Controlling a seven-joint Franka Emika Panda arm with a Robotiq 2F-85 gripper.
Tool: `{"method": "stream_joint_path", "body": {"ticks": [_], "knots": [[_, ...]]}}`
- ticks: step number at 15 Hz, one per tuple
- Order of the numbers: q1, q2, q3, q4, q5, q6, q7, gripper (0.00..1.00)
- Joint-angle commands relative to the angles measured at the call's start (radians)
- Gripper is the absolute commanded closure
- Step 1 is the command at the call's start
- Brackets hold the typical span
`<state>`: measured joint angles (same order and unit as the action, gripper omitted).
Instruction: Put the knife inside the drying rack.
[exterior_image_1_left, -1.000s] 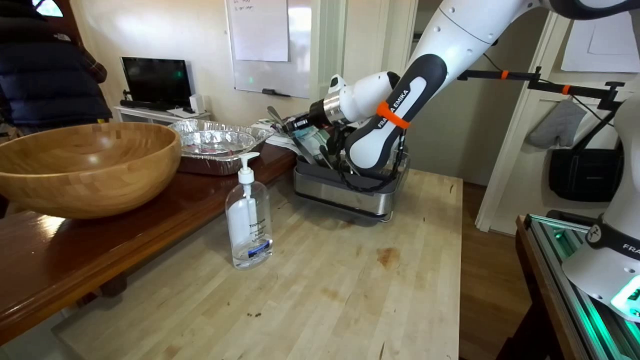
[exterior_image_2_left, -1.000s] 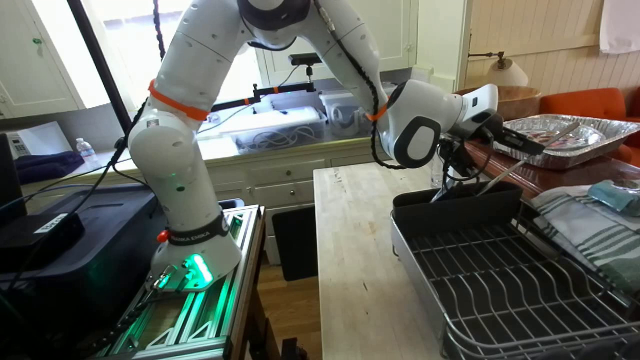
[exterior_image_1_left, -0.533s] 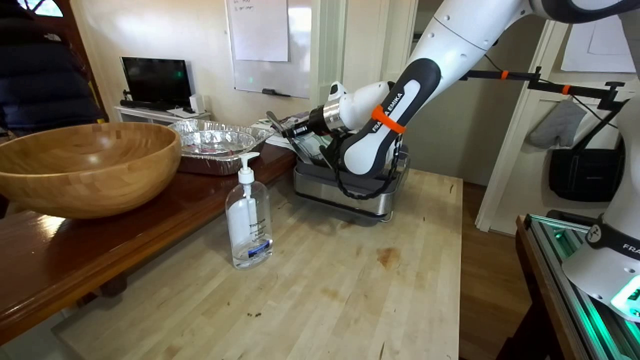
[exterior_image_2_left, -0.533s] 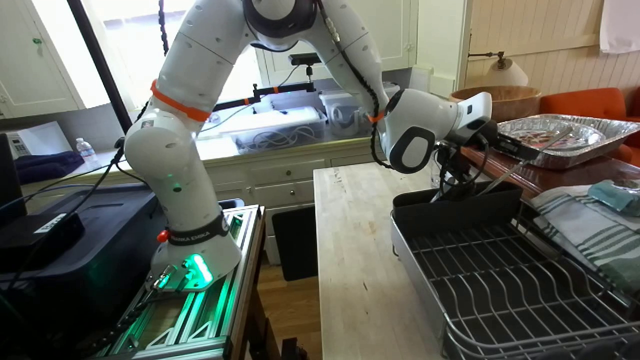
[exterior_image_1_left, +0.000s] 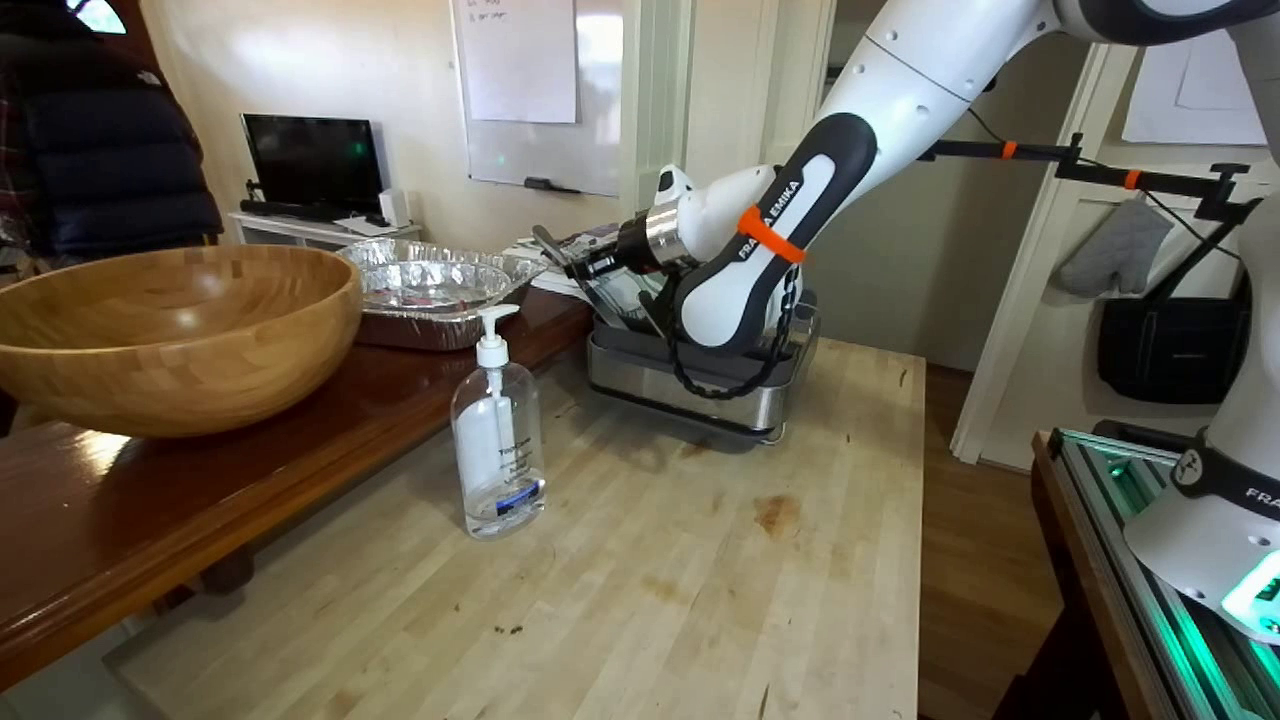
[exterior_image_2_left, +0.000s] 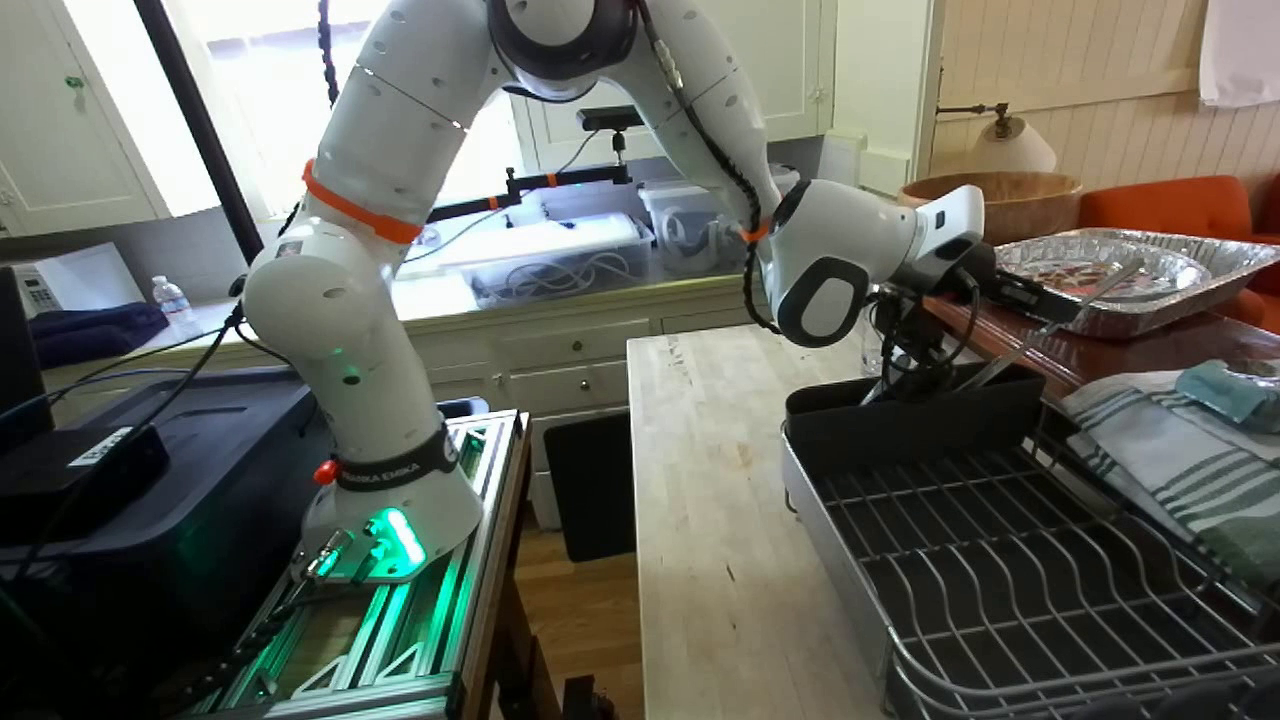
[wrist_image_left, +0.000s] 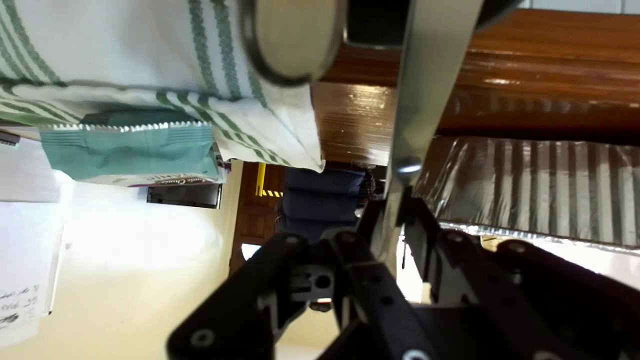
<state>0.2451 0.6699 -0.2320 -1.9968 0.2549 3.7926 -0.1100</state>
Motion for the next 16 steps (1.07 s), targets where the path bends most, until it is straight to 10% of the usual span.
{"method": "stream_joint_path", "body": {"ticks": [1,16], "knots": [[-0.006,-0.004,0.016,-0.022,0.049,0.015,-0.045,0.96],[0.031,-0.042,-0.009,-0.039,0.096,-0.186,-0.036,0.96]]}}
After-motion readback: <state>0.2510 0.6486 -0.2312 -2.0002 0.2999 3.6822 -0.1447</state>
